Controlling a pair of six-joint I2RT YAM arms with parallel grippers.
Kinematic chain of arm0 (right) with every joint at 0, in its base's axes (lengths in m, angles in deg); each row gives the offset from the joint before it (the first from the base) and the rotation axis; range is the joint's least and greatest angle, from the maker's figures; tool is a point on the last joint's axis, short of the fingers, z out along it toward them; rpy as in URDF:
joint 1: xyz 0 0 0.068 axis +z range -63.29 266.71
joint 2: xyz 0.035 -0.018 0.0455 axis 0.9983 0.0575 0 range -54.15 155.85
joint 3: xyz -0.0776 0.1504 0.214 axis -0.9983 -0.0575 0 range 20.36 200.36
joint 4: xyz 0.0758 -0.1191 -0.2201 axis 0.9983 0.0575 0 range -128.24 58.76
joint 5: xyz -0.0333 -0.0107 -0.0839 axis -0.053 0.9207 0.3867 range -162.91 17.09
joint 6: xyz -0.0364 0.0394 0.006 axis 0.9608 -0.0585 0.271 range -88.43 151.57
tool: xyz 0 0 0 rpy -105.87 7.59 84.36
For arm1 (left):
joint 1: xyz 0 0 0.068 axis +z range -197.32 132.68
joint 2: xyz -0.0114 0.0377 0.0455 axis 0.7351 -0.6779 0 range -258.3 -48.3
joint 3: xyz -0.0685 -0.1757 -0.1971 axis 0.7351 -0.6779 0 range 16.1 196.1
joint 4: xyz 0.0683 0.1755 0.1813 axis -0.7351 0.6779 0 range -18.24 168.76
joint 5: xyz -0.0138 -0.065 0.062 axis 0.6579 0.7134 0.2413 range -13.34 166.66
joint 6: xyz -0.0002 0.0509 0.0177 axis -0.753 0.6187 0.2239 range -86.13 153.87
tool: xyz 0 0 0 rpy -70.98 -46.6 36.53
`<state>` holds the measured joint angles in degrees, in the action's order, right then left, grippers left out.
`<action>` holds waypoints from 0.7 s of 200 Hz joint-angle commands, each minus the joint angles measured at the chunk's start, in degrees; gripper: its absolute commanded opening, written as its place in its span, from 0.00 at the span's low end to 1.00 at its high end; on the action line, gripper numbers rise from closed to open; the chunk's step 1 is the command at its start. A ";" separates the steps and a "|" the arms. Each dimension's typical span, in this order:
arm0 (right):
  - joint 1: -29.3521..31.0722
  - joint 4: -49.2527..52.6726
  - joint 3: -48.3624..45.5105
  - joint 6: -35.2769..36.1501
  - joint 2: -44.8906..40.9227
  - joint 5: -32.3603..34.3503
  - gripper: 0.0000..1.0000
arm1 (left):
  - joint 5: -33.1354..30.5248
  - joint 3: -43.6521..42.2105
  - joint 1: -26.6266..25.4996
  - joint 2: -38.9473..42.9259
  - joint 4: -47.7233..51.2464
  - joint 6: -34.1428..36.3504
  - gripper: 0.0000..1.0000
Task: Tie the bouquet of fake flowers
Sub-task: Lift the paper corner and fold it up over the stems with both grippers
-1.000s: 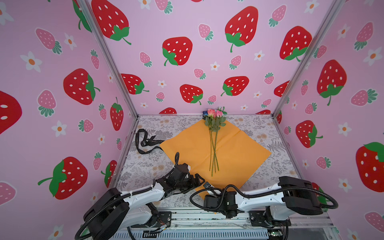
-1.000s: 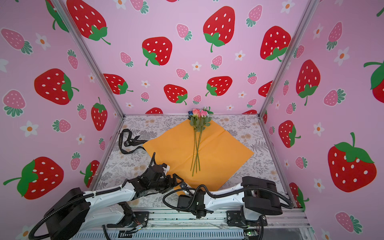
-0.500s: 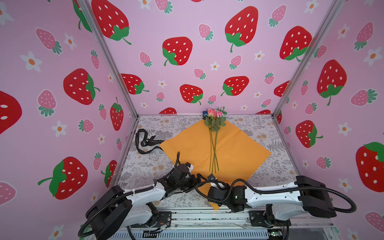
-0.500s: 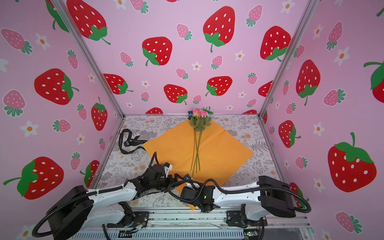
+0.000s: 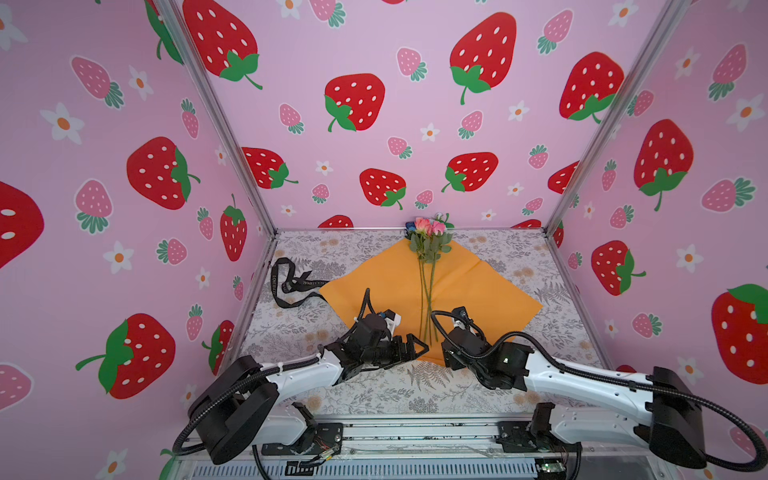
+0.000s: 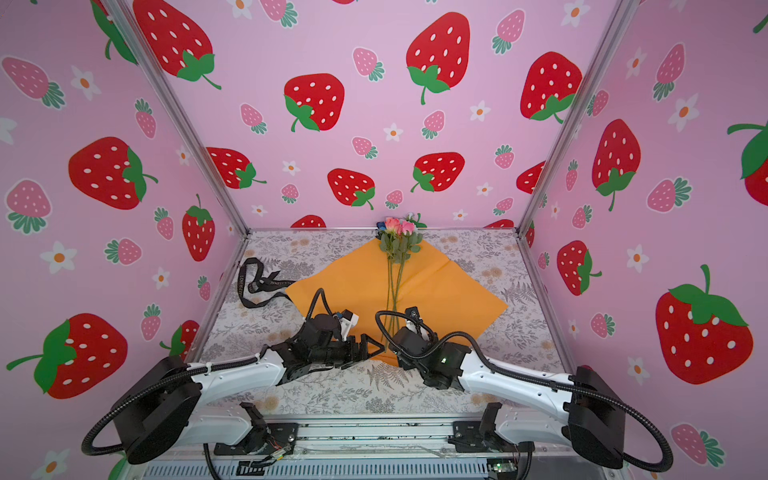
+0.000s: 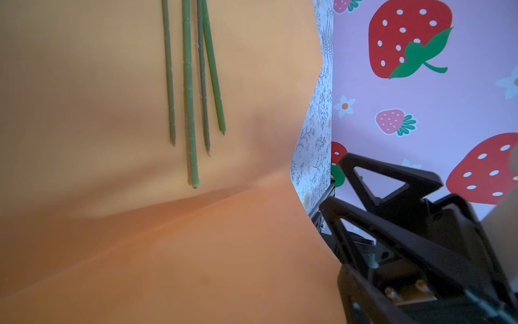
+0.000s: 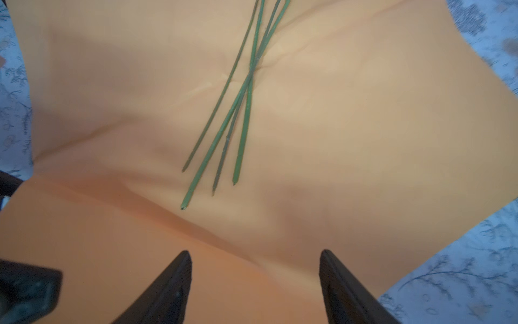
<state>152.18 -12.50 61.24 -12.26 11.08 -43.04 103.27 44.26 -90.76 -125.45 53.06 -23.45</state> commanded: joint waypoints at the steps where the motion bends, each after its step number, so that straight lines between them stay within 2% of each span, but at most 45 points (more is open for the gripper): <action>1: -1.84 2.98 2.23 -0.31 -3.93 3.85 0.82 | 0.81 2.59 0.39 -1.86 -1.69 -0.04 0.99; 30: -2.53 3.63 2.97 1.58 -7.55 4.62 0.91 | 1.91 3.76 2.07 -3.99 -1.41 -0.30 0.99; 75: -2.63 4.68 3.43 3.87 -9.81 1.75 0.97 | 4.03 6.22 4.32 -6.02 -0.61 -0.42 1.00; 112: -2.63 1.92 1.78 5.97 -13.46 -7.29 0.99 | 5.72 7.40 6.43 -7.37 0.14 -1.13 1.00; 140: -2.63 -1.50 0.55 9.01 -17.27 -18.03 0.93 | 6.76 7.44 6.44 -8.52 -0.15 -1.95 1.00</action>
<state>149.77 -10.84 62.94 -6.17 -3.48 -50.76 107.58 49.79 -84.38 -132.72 52.73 -24.06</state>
